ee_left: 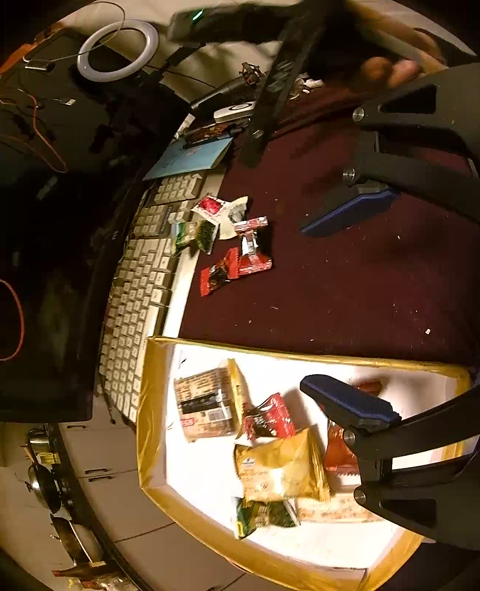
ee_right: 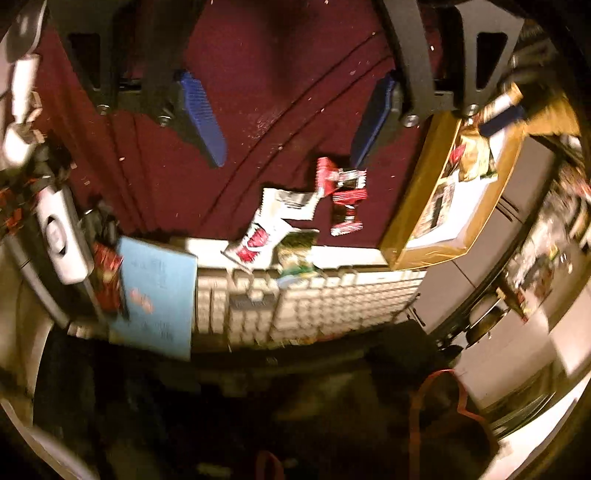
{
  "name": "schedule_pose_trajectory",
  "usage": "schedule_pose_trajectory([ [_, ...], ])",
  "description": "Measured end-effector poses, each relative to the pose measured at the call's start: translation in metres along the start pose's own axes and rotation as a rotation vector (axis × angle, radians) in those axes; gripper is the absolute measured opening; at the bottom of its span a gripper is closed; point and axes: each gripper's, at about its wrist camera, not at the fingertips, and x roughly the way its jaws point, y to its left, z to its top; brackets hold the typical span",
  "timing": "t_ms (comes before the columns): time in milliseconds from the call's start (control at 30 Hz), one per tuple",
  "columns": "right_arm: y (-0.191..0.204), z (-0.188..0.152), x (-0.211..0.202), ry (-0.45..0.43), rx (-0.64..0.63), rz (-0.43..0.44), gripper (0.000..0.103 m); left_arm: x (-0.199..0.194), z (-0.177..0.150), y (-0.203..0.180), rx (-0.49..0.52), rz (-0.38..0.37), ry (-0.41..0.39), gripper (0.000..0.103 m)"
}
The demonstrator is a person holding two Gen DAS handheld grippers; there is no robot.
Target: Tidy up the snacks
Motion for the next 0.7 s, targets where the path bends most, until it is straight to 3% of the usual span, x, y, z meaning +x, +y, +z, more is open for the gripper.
schedule_pose_trajectory([
  [200,0.002,0.03,0.048,0.091,0.042,0.003,0.058,-0.004,-0.006,0.004,-0.008,-0.008,-0.022,0.077],
  [300,0.016,0.048,0.072,0.103,-0.017,-0.047,0.057,-0.006,-0.008,0.009,-0.002,0.008,-0.014,0.077],
  [433,0.021,0.059,0.104,0.161,-0.047,-0.057,0.025,-0.006,-0.007,0.014,-0.023,-0.02,-0.018,0.077],
  [533,0.027,0.046,0.105,0.204,-0.122,-0.045,0.024,-0.004,-0.008,0.01,0.006,-0.025,-0.01,0.077],
  [633,0.021,0.027,0.087,0.226,-0.089,0.042,0.028,-0.002,-0.006,0.008,0.008,-0.043,-0.014,0.077],
  [700,0.018,0.025,0.081,0.213,-0.081,0.054,0.028,0.001,-0.005,0.005,0.005,-0.047,-0.009,0.077],
])
